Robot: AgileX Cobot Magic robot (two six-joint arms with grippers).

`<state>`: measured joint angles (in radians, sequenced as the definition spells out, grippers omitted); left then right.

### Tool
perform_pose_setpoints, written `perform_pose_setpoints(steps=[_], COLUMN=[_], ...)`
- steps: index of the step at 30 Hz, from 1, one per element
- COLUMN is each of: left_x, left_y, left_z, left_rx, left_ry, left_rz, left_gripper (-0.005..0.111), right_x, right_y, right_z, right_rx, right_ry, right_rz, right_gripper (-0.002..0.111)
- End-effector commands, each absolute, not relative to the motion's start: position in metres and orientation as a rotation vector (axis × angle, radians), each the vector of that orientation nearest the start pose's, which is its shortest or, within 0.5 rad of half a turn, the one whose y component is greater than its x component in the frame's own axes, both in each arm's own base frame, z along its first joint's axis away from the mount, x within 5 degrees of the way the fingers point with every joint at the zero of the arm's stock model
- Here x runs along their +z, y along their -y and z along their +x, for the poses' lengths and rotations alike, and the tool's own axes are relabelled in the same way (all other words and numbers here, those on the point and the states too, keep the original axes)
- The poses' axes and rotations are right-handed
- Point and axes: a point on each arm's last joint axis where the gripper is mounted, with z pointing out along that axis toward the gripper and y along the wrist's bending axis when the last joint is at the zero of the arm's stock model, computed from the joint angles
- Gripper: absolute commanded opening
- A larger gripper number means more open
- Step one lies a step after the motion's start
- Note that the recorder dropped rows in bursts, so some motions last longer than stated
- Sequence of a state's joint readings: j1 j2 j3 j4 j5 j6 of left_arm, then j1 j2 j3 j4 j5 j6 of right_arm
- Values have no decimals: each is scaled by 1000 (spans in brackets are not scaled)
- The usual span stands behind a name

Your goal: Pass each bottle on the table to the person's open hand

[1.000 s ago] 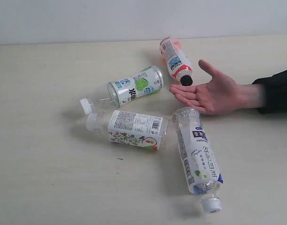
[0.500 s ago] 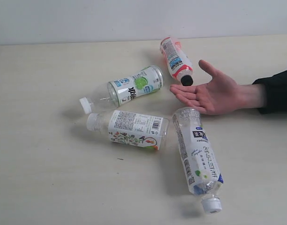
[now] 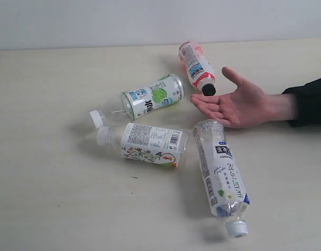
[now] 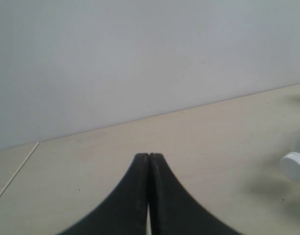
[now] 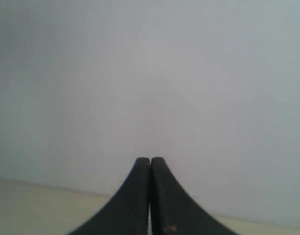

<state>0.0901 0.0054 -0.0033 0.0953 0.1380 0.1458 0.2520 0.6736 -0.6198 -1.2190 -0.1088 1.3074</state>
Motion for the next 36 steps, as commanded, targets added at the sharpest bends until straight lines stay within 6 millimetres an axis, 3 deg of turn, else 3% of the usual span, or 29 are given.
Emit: perform_pose_setpoints(steps=[1, 3, 6, 11, 13, 16, 20, 22, 24, 30, 36], left_x=[201, 201, 201, 201, 201, 201, 201, 201, 201, 201, 201], left_y=[-6, -6, -6, -6, -6, -6, -6, -6, -6, -6, -6], left_z=[56, 56, 56, 56, 56, 56, 56, 56, 56, 56, 56], left_rx=[261, 261, 261, 261, 261, 261, 261, 261, 261, 261, 261], left_ry=[-1617, -1617, -1617, -1617, -1617, -1617, -1617, -1617, -1617, -1617, -1617], left_rz=[116, 116, 116, 116, 116, 116, 116, 116, 116, 116, 116], left_gripper=[0, 0, 0, 0, 0, 0, 0, 0, 0, 0, 0], right_x=[353, 346, 338, 326, 325, 318, 297, 283, 273, 249, 227], right_y=[-62, -59, -44, -10, -5, -21, -64, -82, -92, -97, -114], right_z=[186, 208, 230, 247, 251, 260, 265, 267, 271, 286, 285], right_rx=[198, 21, -236, -839, -943, -705, -162, 81, 218, 238, 268], right_ry=[-1631, -1678, -1750, -1998, -2149, -2448, -2858, -2927, -2968, -3016, -2994], right_rz=[-387, -435, -355, -305, -272, -228, -471, -524, -517, -470, -499], right_gripper=[0, 0, 0, 0, 0, 0, 0, 0, 2, 26, 50])
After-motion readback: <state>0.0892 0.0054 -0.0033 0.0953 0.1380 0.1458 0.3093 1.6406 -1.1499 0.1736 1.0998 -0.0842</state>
